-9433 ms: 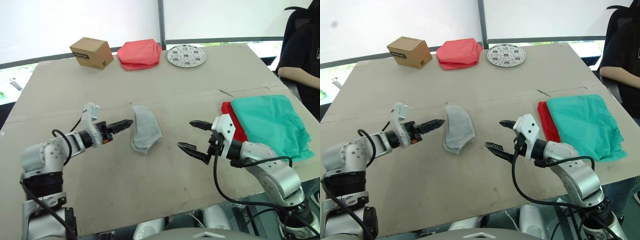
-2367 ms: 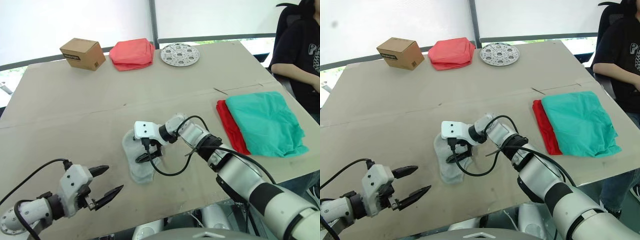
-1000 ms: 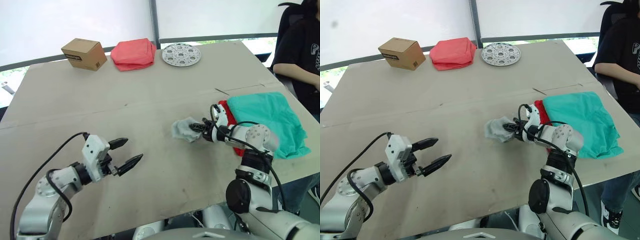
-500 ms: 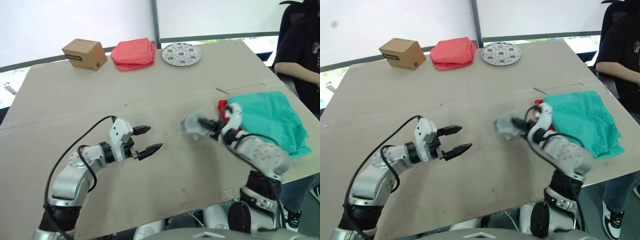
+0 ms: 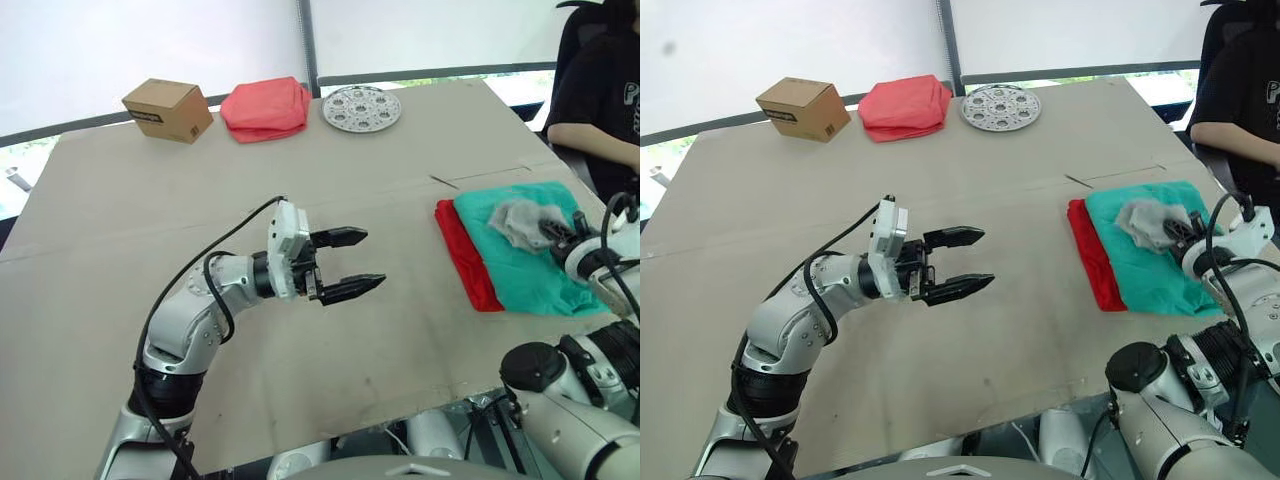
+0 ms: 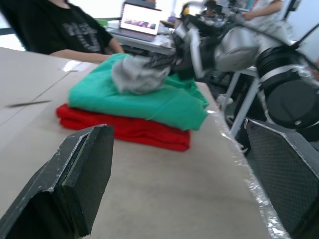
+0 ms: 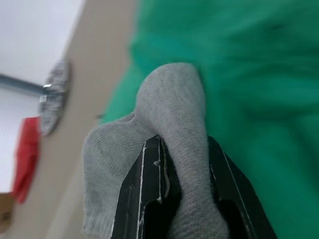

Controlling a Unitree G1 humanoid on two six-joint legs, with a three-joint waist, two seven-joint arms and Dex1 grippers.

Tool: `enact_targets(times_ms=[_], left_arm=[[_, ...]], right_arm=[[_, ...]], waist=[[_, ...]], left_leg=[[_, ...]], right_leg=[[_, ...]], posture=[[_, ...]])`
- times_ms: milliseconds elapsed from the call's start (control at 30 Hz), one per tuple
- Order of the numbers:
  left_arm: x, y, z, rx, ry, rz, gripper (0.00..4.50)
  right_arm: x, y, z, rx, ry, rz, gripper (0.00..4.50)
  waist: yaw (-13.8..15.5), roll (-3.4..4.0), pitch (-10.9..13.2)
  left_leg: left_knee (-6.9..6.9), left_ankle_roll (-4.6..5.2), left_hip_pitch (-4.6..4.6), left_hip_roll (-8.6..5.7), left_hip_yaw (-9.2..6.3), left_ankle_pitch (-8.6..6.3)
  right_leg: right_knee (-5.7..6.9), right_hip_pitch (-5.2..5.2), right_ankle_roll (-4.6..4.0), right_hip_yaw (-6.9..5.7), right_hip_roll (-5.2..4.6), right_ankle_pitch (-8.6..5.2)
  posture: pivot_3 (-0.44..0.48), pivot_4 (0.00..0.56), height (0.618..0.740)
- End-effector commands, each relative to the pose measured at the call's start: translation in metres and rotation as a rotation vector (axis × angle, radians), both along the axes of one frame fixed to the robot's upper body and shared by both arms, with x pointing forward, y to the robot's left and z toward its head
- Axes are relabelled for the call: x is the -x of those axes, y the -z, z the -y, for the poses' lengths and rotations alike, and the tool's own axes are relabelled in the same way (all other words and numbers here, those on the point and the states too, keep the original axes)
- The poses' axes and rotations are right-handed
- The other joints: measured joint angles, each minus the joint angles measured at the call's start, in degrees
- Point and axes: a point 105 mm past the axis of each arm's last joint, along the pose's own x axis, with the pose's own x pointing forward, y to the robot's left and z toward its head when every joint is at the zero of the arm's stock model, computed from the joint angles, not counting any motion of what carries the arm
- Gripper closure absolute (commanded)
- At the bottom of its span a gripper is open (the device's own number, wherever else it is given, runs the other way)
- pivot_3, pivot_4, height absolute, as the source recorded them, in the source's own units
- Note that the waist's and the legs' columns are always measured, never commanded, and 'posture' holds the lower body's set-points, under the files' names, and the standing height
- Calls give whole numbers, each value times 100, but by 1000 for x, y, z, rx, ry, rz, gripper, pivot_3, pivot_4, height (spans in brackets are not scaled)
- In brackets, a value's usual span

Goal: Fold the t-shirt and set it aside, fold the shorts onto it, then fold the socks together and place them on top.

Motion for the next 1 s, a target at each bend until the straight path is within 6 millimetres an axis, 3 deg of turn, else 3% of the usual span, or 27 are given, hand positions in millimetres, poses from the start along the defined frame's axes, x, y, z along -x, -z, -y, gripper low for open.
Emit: enact_targets(times_ms=[33, 67, 100, 200, 367, 533, 567, 633, 700, 767, 867, 933, 1000], left_arm=[[6, -9, 7, 17, 22, 26, 0], [5, -6, 7, 11, 21, 19, 0], [4, -4, 7, 8, 20, 13, 0], [-1, 0, 9, 2, 2, -10, 0], [-24, 5, 8, -5, -127, 4, 0], [-34, 9, 5, -10, -188, 18, 0], [-35, 14, 0, -22, -202, 1, 0], [-44, 18, -15, -2, -293, -37, 0], [-51, 18, -32, 44, -398, -69, 0], [-54, 18, -45, 67, -468, -84, 0], [-49, 22, -67, 65, -561, -107, 0], [-38, 26, -81, 24, -611, -101, 0], [-23, 30, -94, -18, -633, -103, 0]], right_arm=[[11, 8, 26, 97, 74, -48, 3438], [15, 7, 26, 128, 61, -47, 3251], [17, 3, 26, 165, 48, -39, 2641], [26, -18, 26, 317, 30, 6, 1418], [57, -78, 23, 729, 23, 164, 1418], [73, -94, 10, 999, -56, 217, 1418], [74, -103, -1, 994, -83, 296, 876], [66, -118, -43, 1081, -263, 456, 139], [55, -122, -85, 1114, -422, 605, 59], [48, -122, -106, 1098, -480, 694, 59], [37, -106, -151, 1078, -689, 808, 59], [36, -88, -169, 1039, -840, 846, 59], [39, -69, -175, 1024, -956, 836, 59]], waist=[[-1, 2, -2], [15, -1, -4], [23, -2, -4], [53, -2, -4], [133, 10, 3], [107, -11, 5], [105, -12, 5], [90, -5, 8], [22, -8, 10], [2, -37, 19], [20, -47, 22], [33, -57, 29], [60, -58, 32]], left_leg=[[1, 1, 1, 1, 2, 0], [2, 3, 3, 1, 1, -2], [7, 6, 6, 2, -4, -3], [13, 11, 5, 2, -6, -6], [14, 12, 0, -3, -18, -7], [13, 11, 5, 6, -19, -8], [13, 11, 6, 6, -19, -8], [13, 11, 9, 13, -19, -8], [13, 12, 16, 15, -9, -8], [13, 12, 19, 30, -10, -8], [13, 10, 14, 29, -25, -8], [13, 8, 11, 27, -28, -9], [11, 5, 5, 27, -30, -9]], right_leg=[[-1, 3, 1, 1, 1, 0], [-2, 10, 1, -2, 2, 0], [-7, 20, 1, -8, 2, -1], [-10, 25, 2, -10, 2, -2], [-9, 25, 35, -14, 1, -23], [-11, 24, 49, -9, 3, -31], [-11, 24, 49, -7, 2, -31], [-11, 22, 50, 1, 4, -31], [-9, 22, 47, 16, 5, -32], [-10, 22, 38, 3, 8, -38], [-13, 22, 51, -10, 8, -30], [-14, 20, 45, -11, 6, -28], [-17, 17, 24, -10, 5, -16]], posture=[[0, 150, 740], [0, 150, 740], [0, 150, 740], [0, 150, 740], [0, 150, 740], [0, 150, 740], [0, 150, 740], [0, 150, 740], [0, 150, 740], [0, 150, 740], [0, 150, 740], [0, 150, 740], [0, 150, 740]])
